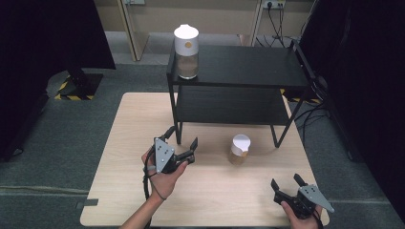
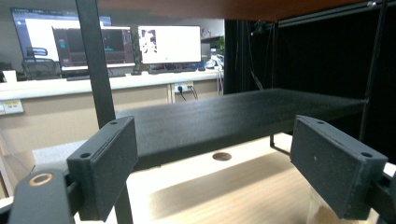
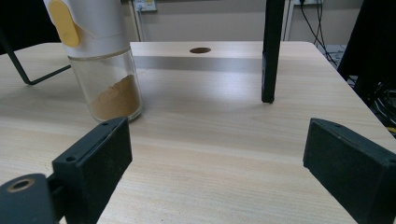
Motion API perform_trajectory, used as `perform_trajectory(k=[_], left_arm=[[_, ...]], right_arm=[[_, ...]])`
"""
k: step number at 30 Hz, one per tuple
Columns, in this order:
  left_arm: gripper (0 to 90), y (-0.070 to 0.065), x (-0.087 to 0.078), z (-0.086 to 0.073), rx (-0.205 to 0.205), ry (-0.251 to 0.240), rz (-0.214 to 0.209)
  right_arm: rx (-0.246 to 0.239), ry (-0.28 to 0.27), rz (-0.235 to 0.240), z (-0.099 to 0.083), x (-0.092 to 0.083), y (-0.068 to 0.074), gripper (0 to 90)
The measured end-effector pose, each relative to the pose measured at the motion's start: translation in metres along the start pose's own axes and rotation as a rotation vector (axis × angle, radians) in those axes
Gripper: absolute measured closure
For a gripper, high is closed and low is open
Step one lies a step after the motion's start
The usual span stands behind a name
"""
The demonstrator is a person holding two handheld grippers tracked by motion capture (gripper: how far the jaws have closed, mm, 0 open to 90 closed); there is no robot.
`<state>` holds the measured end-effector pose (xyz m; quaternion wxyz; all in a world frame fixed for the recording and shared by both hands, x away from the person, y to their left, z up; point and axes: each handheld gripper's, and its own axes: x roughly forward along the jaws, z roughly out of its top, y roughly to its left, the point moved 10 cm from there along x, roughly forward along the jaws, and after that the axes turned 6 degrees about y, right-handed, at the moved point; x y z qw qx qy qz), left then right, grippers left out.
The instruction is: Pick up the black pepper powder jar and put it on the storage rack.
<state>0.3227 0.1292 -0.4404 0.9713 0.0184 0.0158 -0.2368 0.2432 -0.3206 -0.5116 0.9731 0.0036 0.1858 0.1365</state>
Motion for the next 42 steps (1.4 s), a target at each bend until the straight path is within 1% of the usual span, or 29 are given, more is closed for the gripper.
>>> perform_trajectory(k=[5,13,16,18,20,22,24,26,27,32,38,42], left_arm=[[14.7,0.001,-0.003,-0.013,-0.021,0.029,-0.005],[14.6,0.001,-0.006,-0.035,-0.032,0.083,-0.001],[14.5,0.002,-0.008,-0.045,-0.052,0.105,-0.008],[14.5,0.003,-0.010,-0.052,-0.059,0.125,-0.009],[14.4,0.004,-0.013,-0.062,-0.080,0.142,-0.003],[14.4,0.006,-0.013,-0.068,-0.078,0.161,0.003],[14.4,0.007,-0.011,-0.072,-0.084,0.173,0.006],[14.5,0.007,-0.010,-0.076,-0.088,0.183,0.021],[14.5,0.007,-0.009,-0.078,-0.079,0.192,0.020],[14.5,0.009,-0.007,-0.085,-0.092,0.219,0.021],[14.4,0.011,-0.007,-0.085,-0.105,0.214,0.018],[14.3,0.011,-0.006,-0.085,-0.098,0.219,0.015]], right_arm=[[-0.001,0.000,0.000,0.000,0.000,0.000,8.3],[-0.002,0.000,-0.001,0.000,0.000,0.000,8.3],[0.002,-0.001,0.001,0.000,0.000,0.000,8.3],[0.001,0.000,0.001,0.000,0.000,0.000,8.2],[-0.004,0.000,0.002,0.000,0.000,0.000,8.3],[-0.006,-0.001,0.002,0.000,0.000,0.000,8.2],[-0.006,-0.002,0.003,0.000,0.000,0.000,8.2],[-0.005,-0.001,0.003,0.000,0.000,0.000,8.2],[-0.005,-0.001,0.003,0.000,0.000,0.000,8.2],[-0.003,0.001,0.004,0.000,0.000,0.000,8.2],[-0.004,0.001,0.005,0.000,0.000,0.000,8.2],[-0.005,0.000,0.004,0.000,0.000,0.000,8.2]])
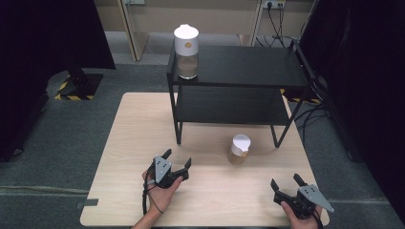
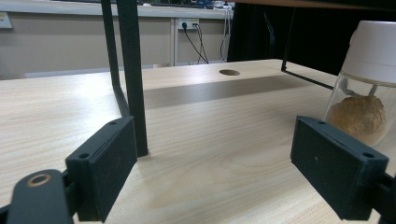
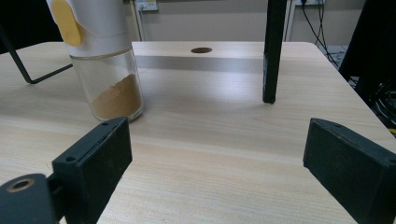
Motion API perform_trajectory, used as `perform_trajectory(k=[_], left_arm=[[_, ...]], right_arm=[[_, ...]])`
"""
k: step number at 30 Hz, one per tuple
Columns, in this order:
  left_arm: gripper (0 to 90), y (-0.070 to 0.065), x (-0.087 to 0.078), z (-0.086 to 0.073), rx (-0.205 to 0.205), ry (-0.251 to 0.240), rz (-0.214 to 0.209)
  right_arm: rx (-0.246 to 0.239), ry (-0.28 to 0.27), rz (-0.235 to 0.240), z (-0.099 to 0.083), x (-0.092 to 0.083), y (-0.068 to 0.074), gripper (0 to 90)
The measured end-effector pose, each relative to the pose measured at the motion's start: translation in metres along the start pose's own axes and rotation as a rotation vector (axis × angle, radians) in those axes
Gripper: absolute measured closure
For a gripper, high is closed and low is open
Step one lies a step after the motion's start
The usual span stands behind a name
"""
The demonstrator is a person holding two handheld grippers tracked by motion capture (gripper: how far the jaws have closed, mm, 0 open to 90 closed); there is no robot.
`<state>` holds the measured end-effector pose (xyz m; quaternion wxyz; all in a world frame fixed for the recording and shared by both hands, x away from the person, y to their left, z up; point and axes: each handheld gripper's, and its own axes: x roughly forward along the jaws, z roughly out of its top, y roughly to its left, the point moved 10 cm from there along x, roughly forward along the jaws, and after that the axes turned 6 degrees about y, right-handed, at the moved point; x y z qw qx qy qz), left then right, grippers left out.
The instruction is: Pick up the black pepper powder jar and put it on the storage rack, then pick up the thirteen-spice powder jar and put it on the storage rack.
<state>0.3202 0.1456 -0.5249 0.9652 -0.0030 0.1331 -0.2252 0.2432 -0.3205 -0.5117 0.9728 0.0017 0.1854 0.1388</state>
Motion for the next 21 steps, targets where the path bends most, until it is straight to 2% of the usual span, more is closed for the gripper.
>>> perform_trajectory(k=[16,21], left_arm=[[14.3,-0.0006,0.0005,0.0004,0.012,0.004,-0.006],[14.2,0.0004,0.0007,0.0006,0.007,0.006,-0.011]], right_arm=[[0.002,0.001,0.007,0.0003,0.0004,-0.0011,7.8],[0.002,-0.009,0.024,0.0016,0.0018,0.0016,7.8]])
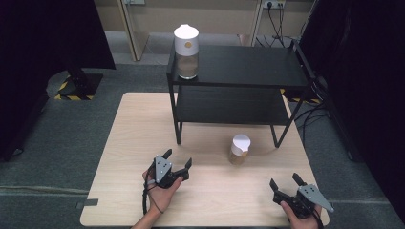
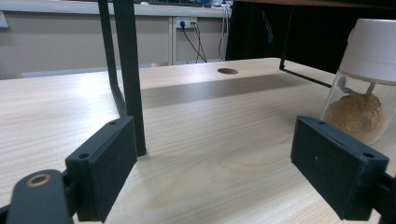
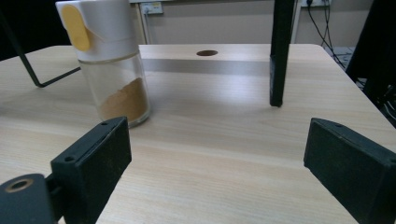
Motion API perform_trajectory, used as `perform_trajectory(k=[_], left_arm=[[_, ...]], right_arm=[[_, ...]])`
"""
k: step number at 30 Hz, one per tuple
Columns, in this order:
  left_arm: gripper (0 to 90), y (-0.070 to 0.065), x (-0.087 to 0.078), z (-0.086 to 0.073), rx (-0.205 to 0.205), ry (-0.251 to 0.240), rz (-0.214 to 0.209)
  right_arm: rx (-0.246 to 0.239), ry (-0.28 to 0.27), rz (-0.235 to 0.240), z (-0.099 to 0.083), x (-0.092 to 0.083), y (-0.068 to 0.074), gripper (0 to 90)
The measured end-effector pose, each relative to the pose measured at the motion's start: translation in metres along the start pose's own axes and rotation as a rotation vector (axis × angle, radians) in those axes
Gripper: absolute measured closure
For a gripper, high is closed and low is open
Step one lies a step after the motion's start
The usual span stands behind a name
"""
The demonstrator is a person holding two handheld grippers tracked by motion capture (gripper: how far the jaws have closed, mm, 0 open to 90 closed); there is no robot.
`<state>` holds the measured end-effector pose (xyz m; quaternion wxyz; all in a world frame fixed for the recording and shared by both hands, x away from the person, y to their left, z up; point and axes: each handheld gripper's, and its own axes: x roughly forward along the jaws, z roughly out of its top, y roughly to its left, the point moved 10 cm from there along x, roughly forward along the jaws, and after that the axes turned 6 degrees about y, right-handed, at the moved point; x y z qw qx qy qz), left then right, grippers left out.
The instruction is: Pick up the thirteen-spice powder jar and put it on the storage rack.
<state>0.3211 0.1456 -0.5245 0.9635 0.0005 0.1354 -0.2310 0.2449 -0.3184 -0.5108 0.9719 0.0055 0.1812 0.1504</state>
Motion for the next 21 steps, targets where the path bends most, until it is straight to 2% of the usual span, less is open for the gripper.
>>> perform_trajectory(k=[3,15,21], left_arm=[[14.1,-0.001,0.001,0.000,0.010,0.001,-0.003],[14.1,-0.001,0.001,0.000,0.006,-0.001,-0.002],[13.9,0.000,0.001,0.000,0.006,0.000,-0.004]], right_arm=[[0.004,-0.013,0.015,0.005,0.002,0.004,7.8],[-0.029,-0.047,0.087,0.030,0.020,0.031,7.9],[-0.036,-0.060,0.104,0.040,0.030,0.040,8.0]])
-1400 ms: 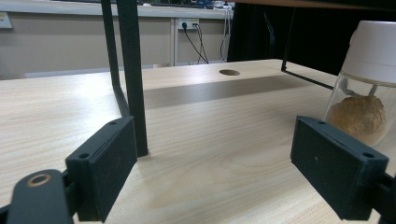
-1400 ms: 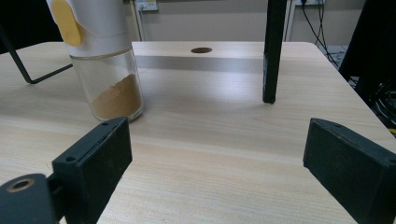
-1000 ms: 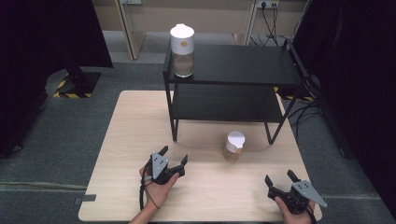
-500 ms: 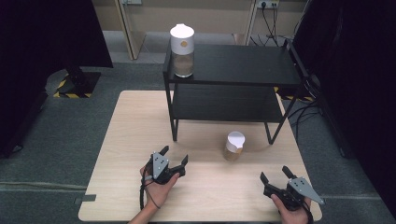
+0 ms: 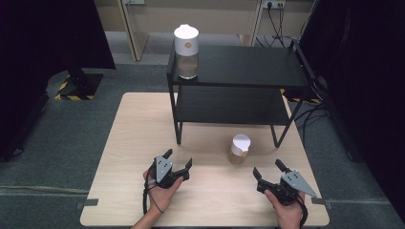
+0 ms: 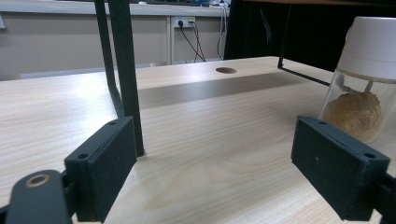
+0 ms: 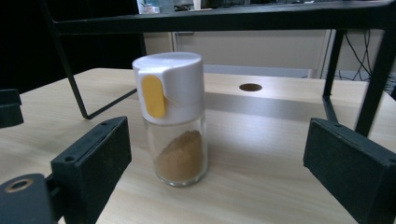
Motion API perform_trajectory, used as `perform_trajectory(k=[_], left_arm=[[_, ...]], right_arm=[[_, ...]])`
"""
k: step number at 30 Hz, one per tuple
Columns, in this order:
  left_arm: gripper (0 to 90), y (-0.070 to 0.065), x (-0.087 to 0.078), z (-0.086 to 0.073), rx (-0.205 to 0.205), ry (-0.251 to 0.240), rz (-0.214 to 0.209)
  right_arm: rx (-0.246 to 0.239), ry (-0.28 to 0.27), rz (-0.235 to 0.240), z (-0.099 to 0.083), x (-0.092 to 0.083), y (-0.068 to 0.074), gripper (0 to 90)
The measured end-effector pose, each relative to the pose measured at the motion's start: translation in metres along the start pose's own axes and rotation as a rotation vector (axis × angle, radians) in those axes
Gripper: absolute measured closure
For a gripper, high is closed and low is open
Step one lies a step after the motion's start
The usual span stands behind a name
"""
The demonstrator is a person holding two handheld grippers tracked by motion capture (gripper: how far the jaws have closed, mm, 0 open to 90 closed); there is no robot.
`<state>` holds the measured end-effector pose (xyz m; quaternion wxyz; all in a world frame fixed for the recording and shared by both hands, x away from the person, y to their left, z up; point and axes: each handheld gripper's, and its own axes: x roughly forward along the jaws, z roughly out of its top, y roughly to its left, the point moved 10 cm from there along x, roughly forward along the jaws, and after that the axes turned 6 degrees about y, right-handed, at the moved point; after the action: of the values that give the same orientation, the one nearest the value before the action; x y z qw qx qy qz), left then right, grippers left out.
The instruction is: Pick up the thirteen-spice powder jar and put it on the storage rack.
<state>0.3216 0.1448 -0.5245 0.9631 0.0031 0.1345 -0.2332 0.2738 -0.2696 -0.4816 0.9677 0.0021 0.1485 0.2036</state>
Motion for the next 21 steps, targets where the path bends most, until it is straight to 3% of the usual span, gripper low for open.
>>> perform_trajectory(k=[21], left_arm=[[13.8,-0.001,0.000,0.000,0.007,-0.003,0.005]], right_arm=[[-0.020,-0.001,0.027,0.024,0.050,0.027,9.3]])
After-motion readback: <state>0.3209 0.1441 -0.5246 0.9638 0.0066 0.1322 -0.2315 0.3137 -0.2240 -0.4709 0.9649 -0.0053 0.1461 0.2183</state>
